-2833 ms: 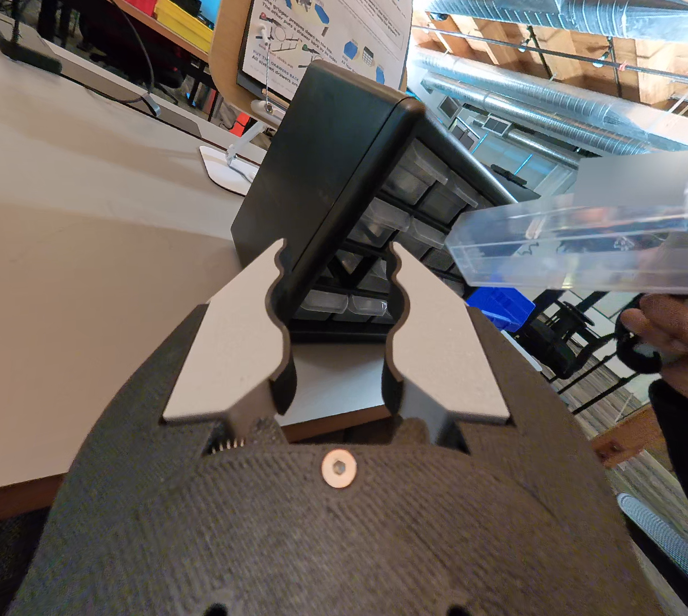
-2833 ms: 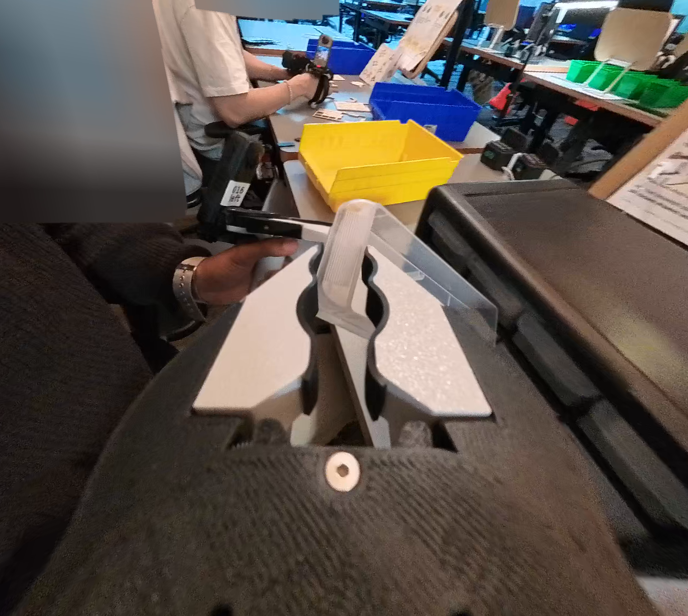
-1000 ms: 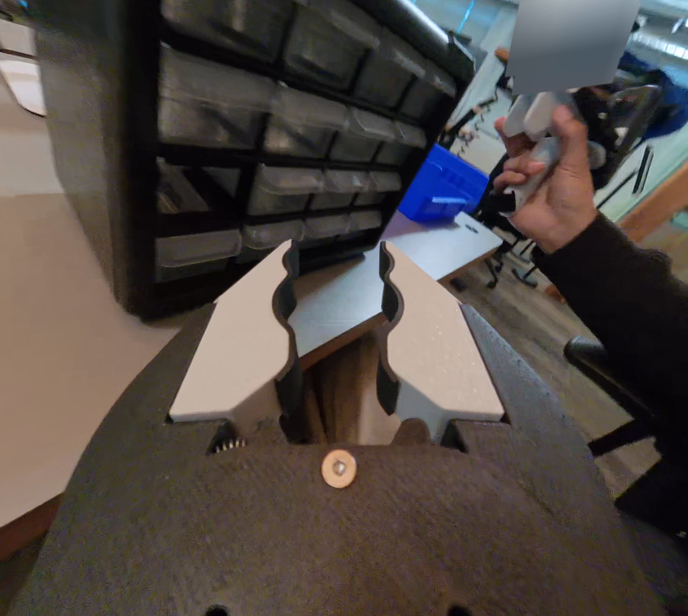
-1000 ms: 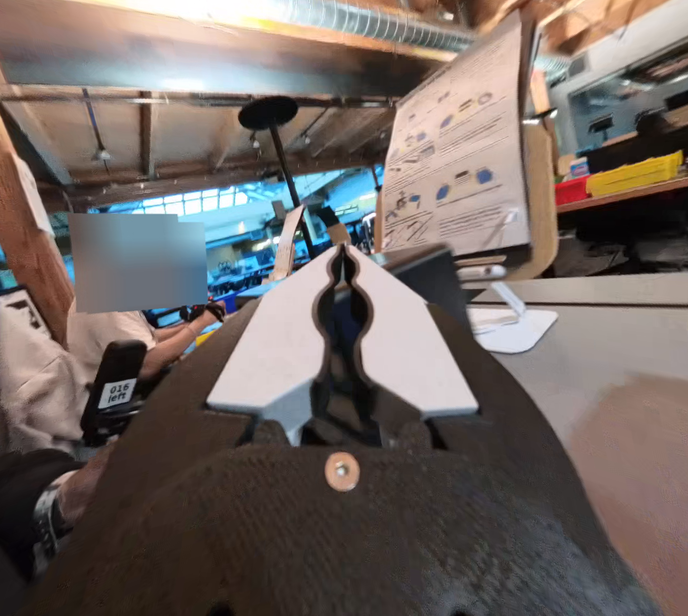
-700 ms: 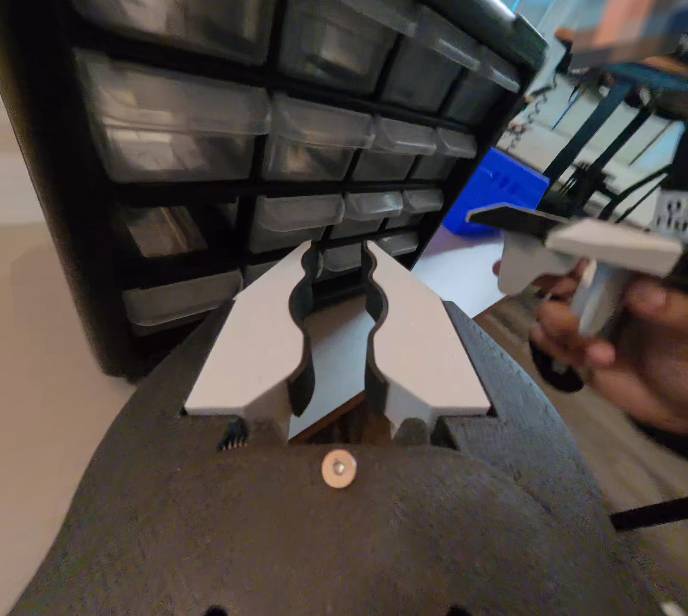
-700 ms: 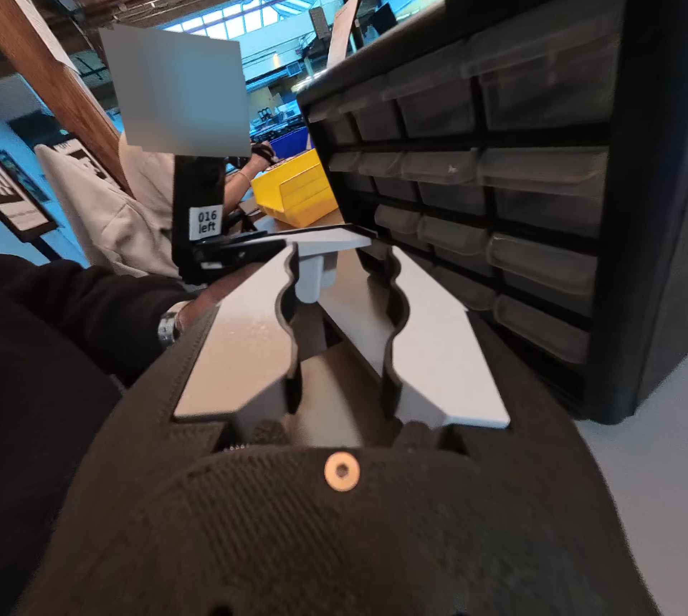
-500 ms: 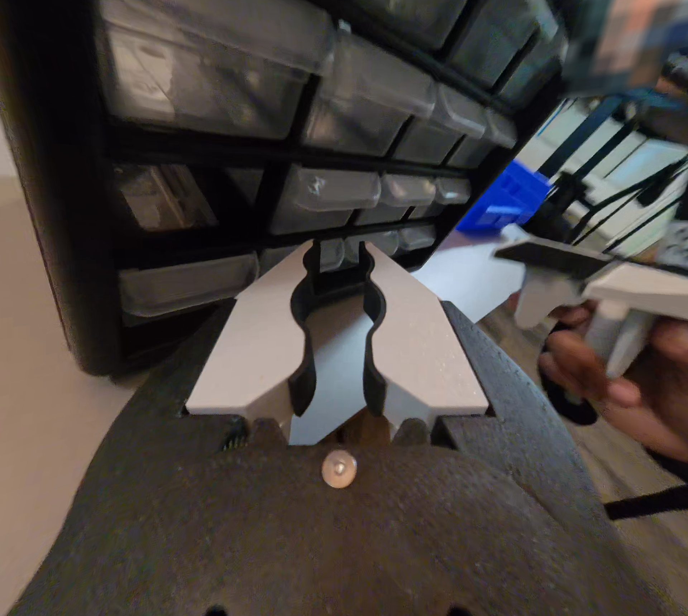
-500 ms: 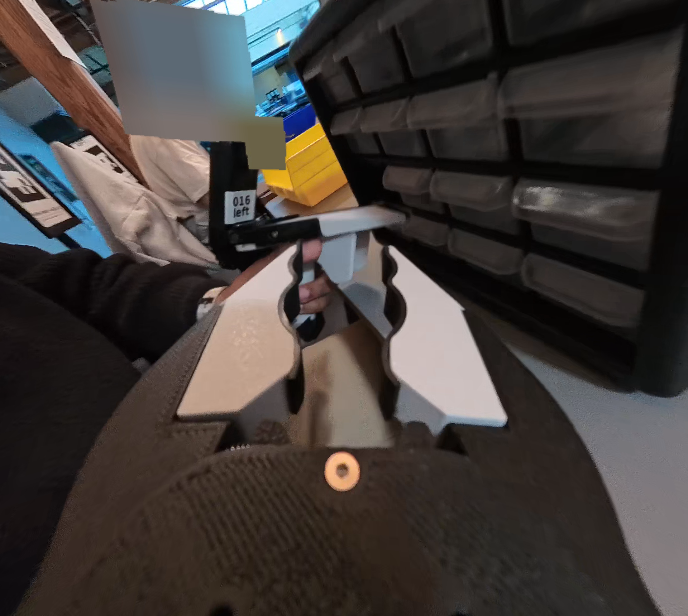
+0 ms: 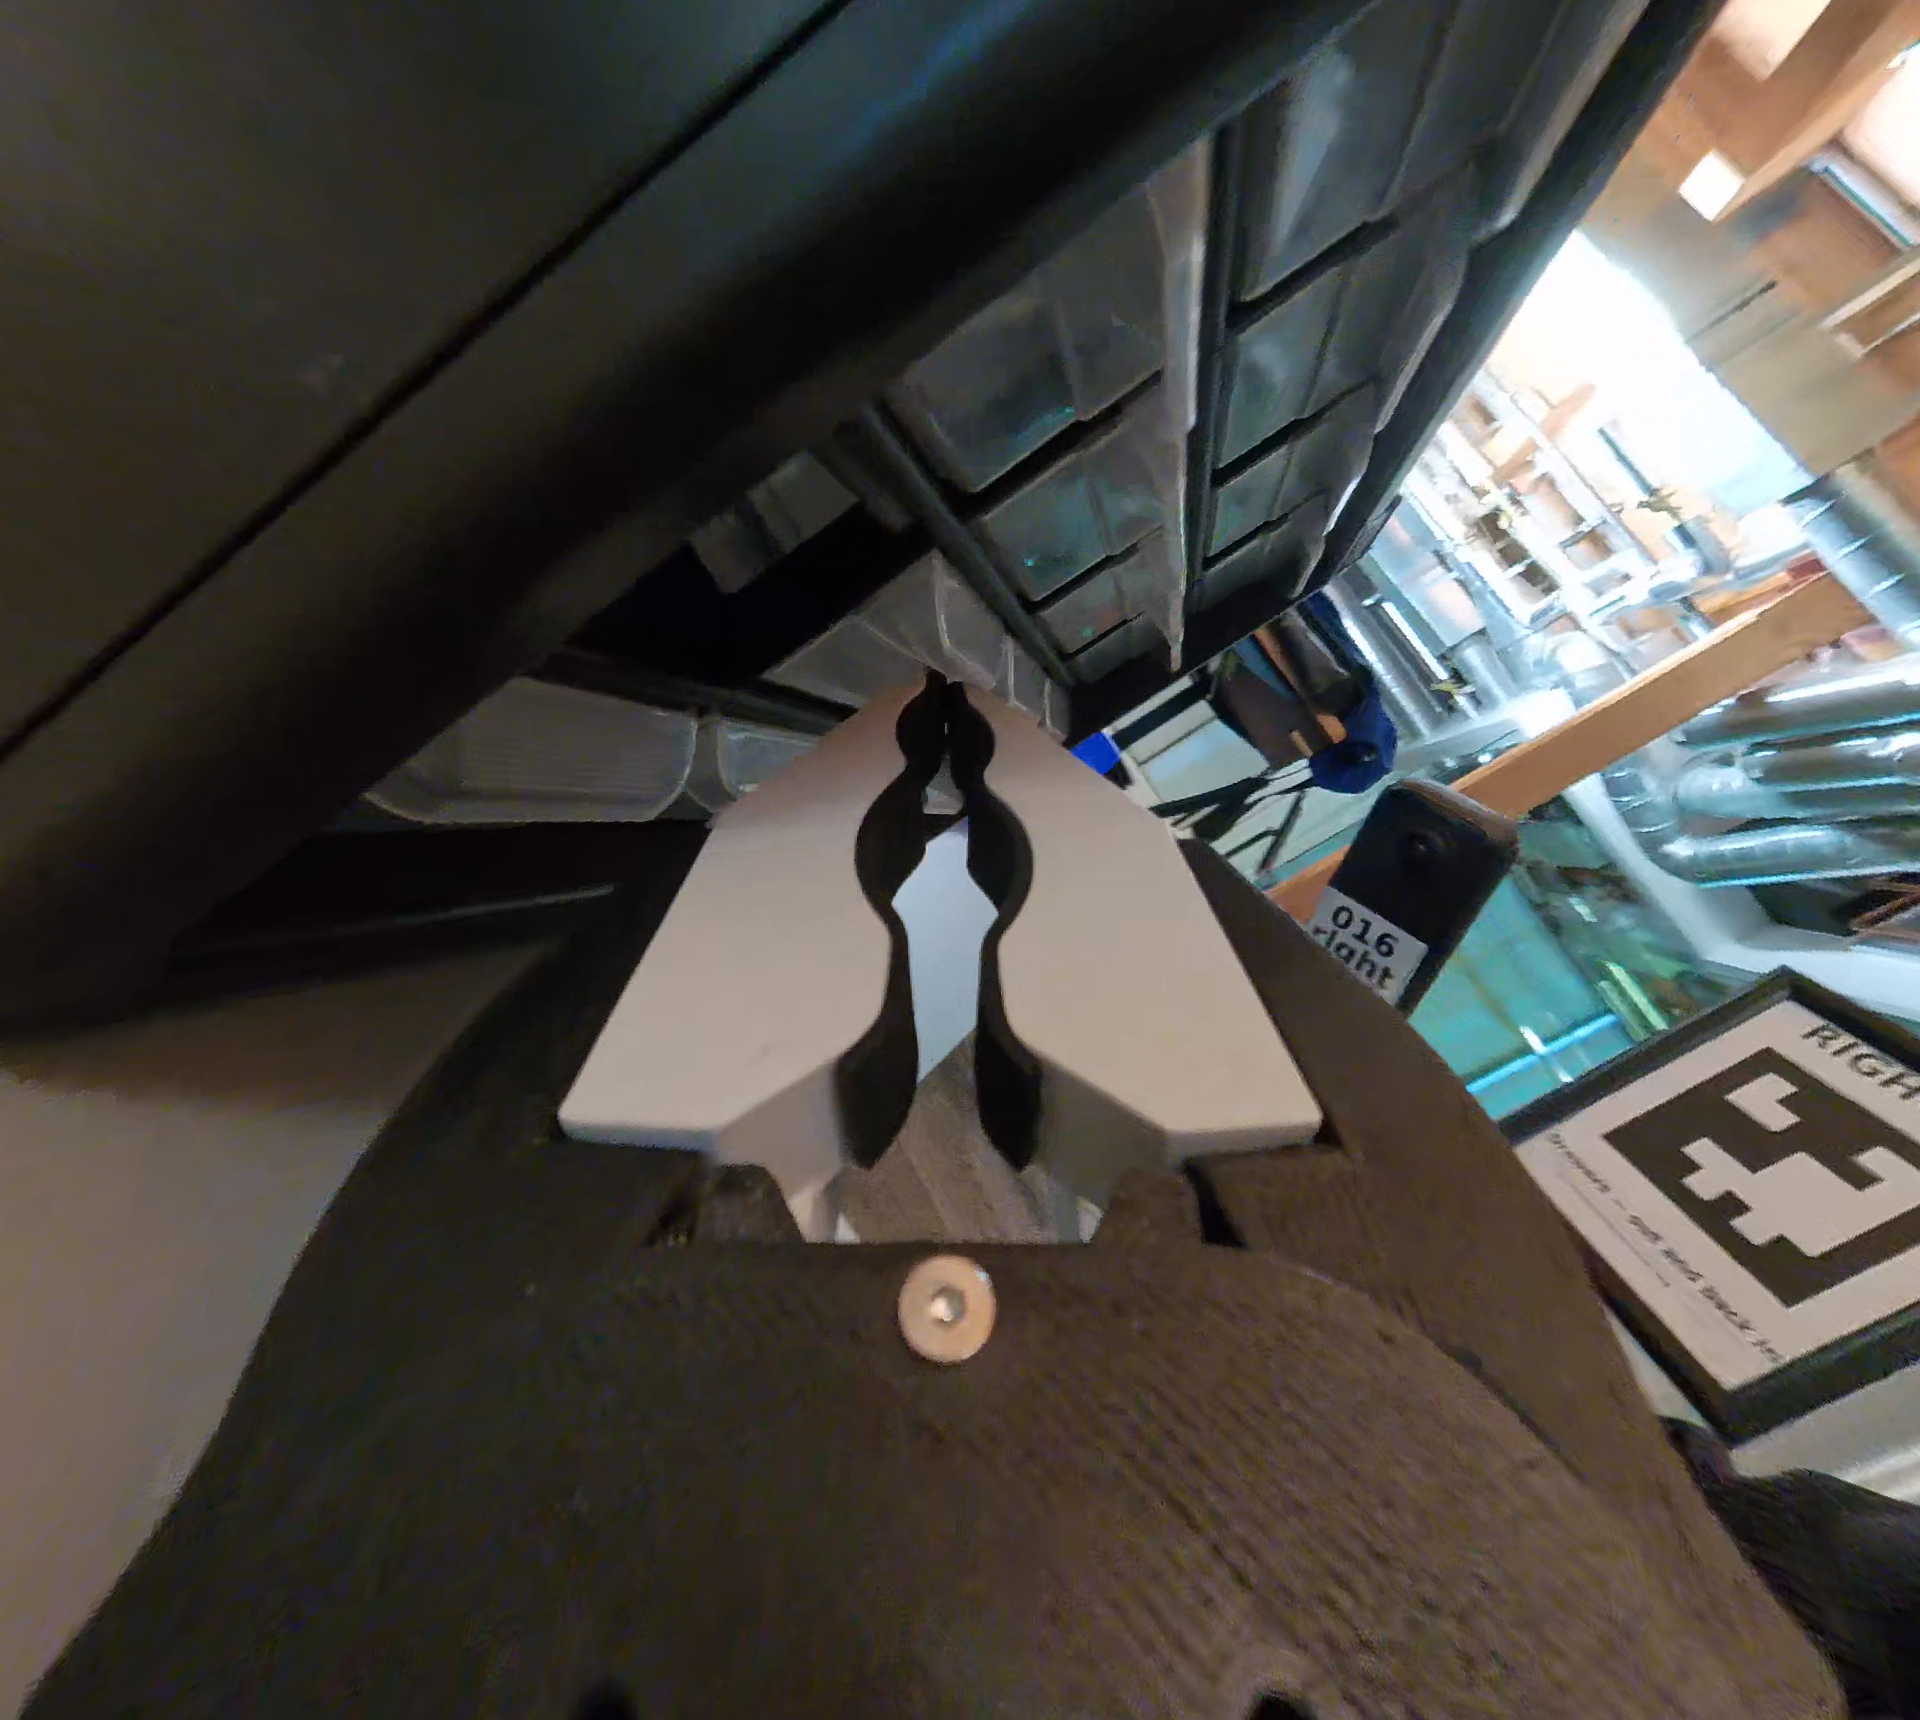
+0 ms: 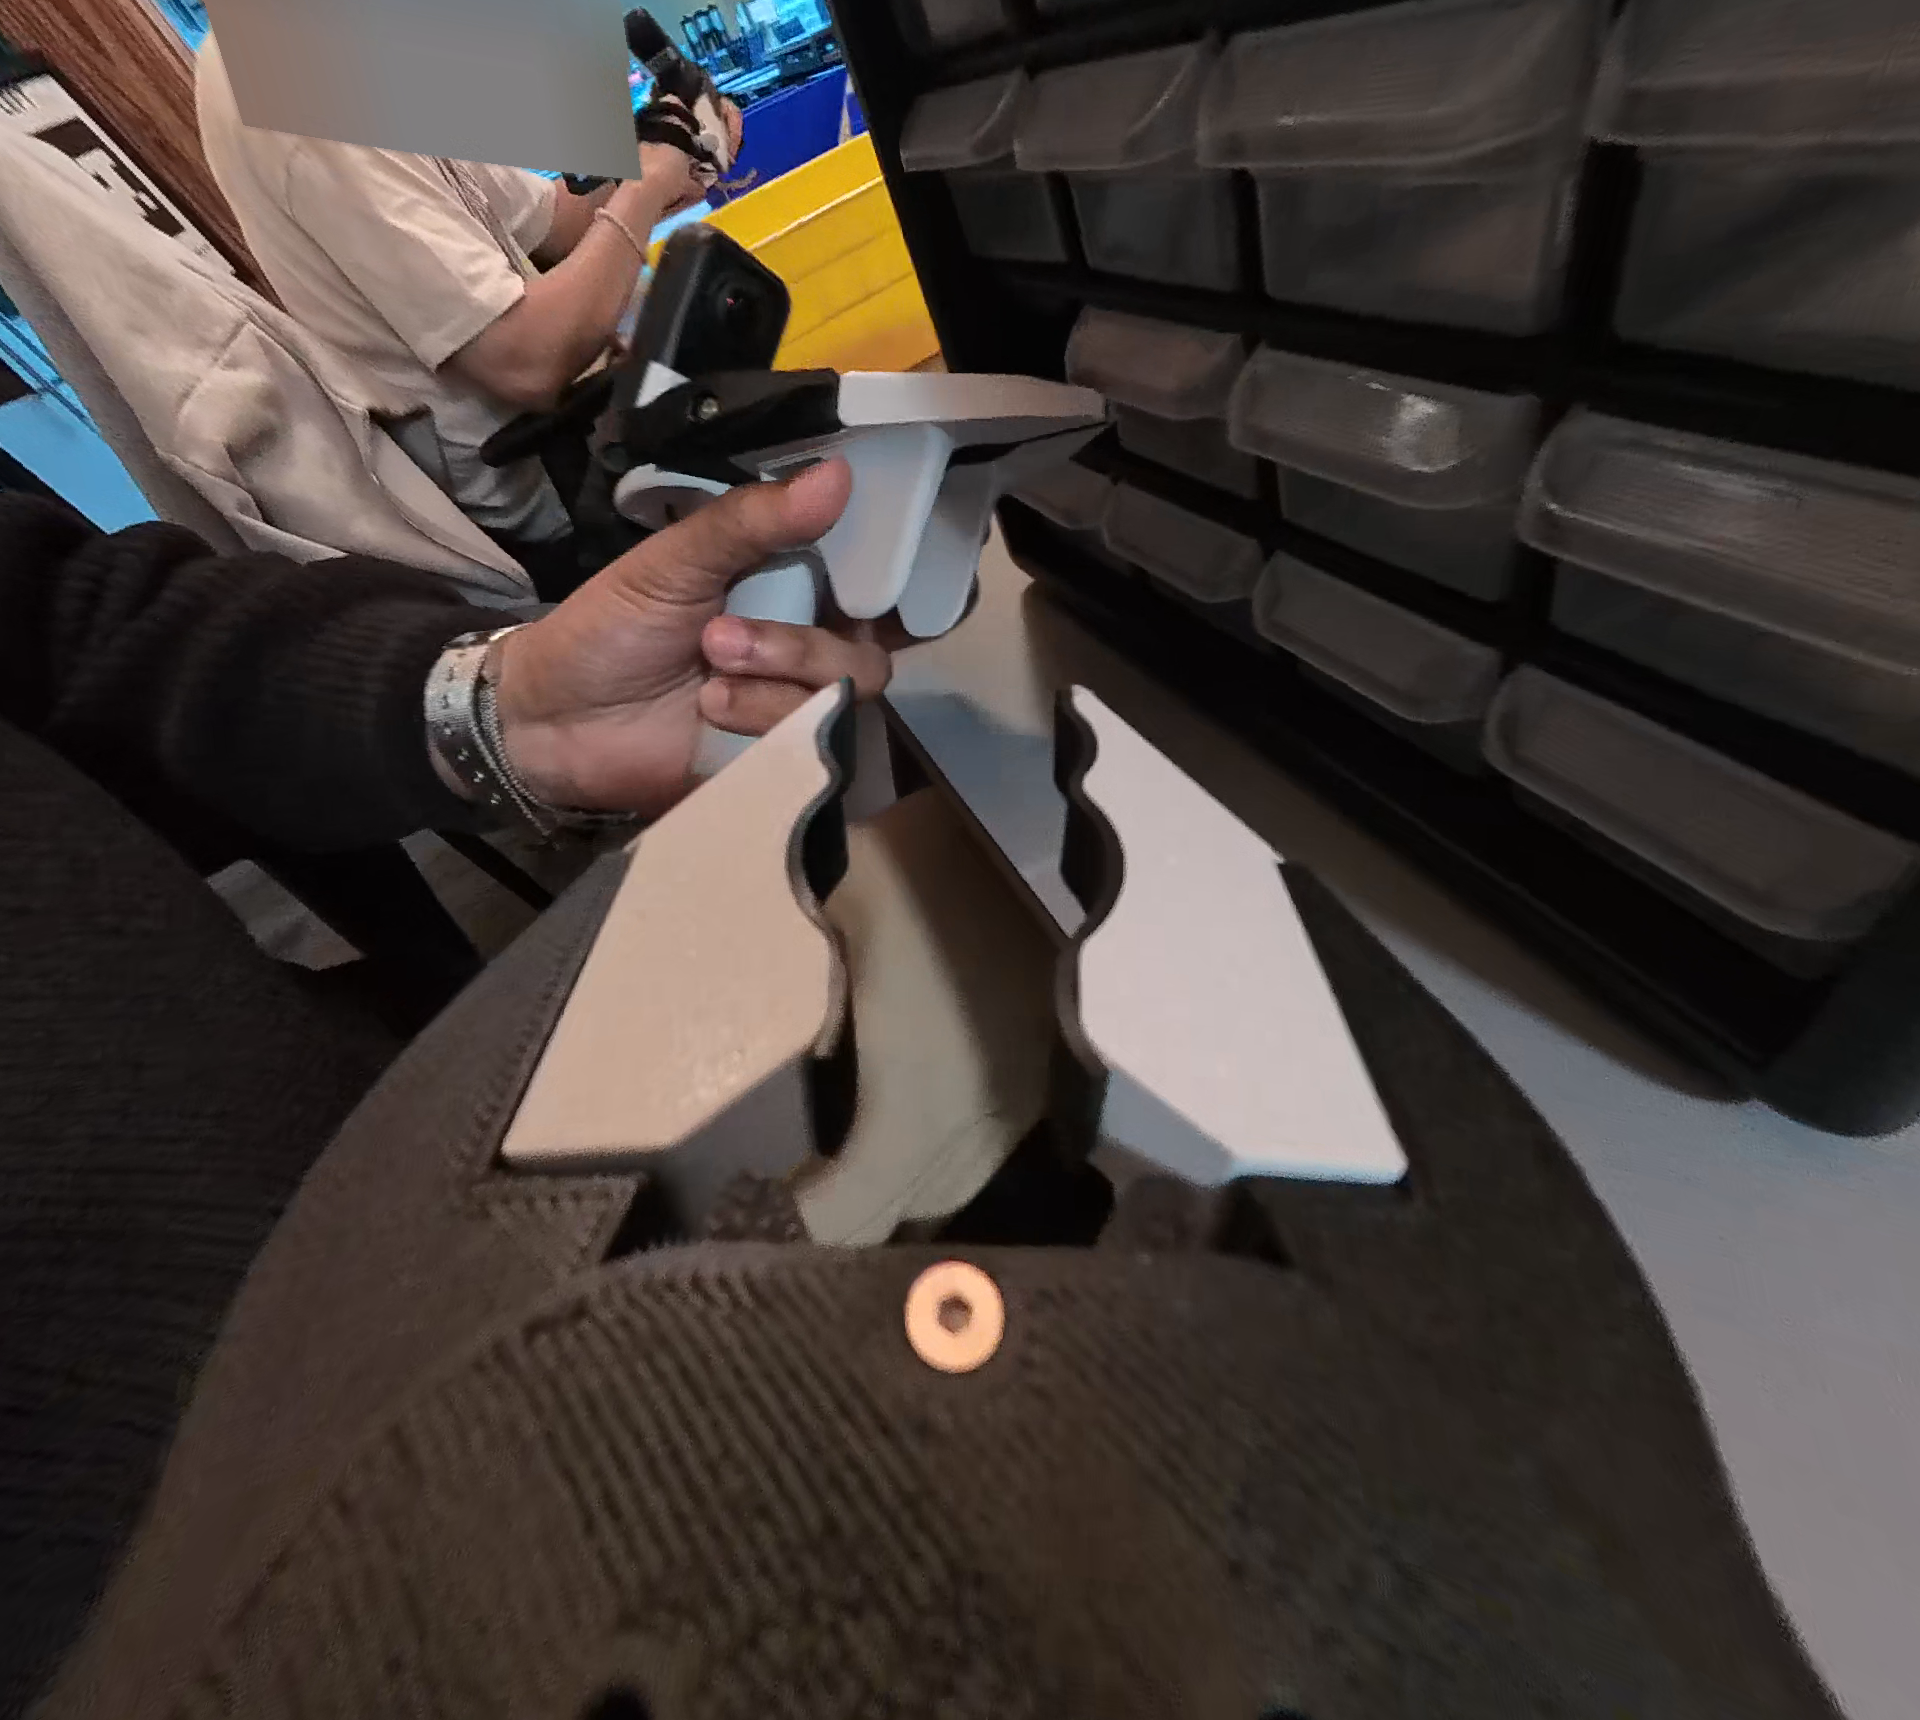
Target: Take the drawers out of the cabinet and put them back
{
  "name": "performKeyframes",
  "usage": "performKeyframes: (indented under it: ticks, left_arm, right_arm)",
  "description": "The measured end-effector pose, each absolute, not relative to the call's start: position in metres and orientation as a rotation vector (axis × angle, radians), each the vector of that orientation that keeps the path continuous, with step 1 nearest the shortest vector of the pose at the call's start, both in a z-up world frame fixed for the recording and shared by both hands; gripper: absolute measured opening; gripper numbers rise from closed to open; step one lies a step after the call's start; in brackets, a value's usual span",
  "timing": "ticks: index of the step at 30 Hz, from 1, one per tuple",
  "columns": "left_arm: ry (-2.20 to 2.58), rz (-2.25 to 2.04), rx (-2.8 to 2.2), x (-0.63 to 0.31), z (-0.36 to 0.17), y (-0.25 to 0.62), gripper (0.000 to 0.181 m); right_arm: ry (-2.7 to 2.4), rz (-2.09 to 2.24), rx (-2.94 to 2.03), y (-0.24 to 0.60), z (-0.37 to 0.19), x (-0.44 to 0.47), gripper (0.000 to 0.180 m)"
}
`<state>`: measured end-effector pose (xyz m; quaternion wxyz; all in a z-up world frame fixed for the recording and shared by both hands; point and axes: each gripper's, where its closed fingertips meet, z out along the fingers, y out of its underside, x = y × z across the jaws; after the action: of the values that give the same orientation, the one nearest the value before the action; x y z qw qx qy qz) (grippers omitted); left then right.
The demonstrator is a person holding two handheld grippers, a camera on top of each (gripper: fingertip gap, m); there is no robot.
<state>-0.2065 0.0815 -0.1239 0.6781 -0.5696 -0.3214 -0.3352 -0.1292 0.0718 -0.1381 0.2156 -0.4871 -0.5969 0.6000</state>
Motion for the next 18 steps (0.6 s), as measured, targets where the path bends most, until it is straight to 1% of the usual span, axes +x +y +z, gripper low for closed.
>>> performKeyframes:
  ticks: [5, 10, 12, 14, 15, 16, 18]
  left_arm:
    - [-0.661, -0.678, -1.32, -0.19, -0.116, 0.067, 0.0]
    - [-0.728, -0.745, -1.281, -0.197, -0.122, 0.077, 0.0]
    - [-0.741, -0.781, -1.289, -0.199, -0.126, 0.085, 0.021]
    - [-0.745, -0.781, -1.301, -0.199, -0.128, 0.088, 0.029]
    - [-0.755, -0.779, -1.288, -0.201, -0.126, 0.086, 0.029]
    - [-0.76, -0.787, -1.264, -0.204, -0.122, 0.085, 0.025]
    - [-0.779, -0.795, -1.244, -0.211, -0.119, 0.082, 0.011]
  right_arm:
    - [-1.646, 1.599, -1.321, 0.075, -0.134, -0.127, 0.037]
    - [-1.635, 1.538, -1.29, 0.08, -0.132, -0.127, 0.036]
    - [-1.639, 1.559, -1.301, 0.078, -0.134, -0.128, 0.036]
    - [-1.644, 1.566, -1.306, 0.075, -0.135, -0.128, 0.036]
    - [-1.648, 1.558, -1.302, 0.075, -0.135, -0.128, 0.036]
    - [-1.653, 1.544, -1.297, 0.075, -0.136, -0.128, 0.036]
    - [-1.666, 1.518, -1.29, 0.075, -0.138, -0.129, 0.036]
